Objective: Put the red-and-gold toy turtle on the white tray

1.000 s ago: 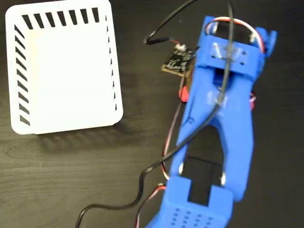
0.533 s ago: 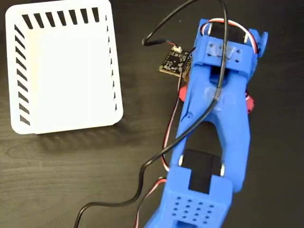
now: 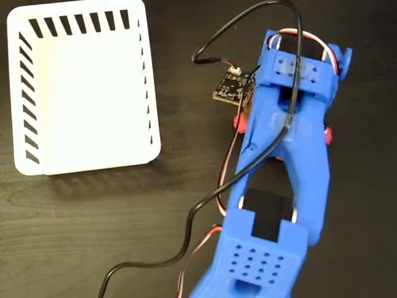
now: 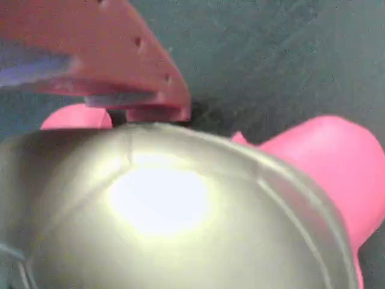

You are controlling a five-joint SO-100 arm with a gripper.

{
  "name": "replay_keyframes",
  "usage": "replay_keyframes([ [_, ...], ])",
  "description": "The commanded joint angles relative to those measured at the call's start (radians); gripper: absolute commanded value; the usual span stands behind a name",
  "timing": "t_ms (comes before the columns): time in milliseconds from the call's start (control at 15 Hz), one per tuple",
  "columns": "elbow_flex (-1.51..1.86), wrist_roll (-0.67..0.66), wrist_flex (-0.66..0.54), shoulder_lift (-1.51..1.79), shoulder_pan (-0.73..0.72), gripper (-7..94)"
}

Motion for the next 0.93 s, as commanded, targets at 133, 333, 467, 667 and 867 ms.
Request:
replay_keyframes([
  [133, -0.011, 0.026, 0.006, 0.040, 0.012, 15],
  [333, -0.009, 0.035, 0.000, 0.049, 0.018, 0],
  [467, -0.003, 0.034, -0.005, 0.055, 0.020, 0],
  [667, 0.000, 0.023, 0.011, 0.124, 0.031, 0],
  [867, -0.103, 0.005, 0.115, 0.272, 0.037, 0],
])
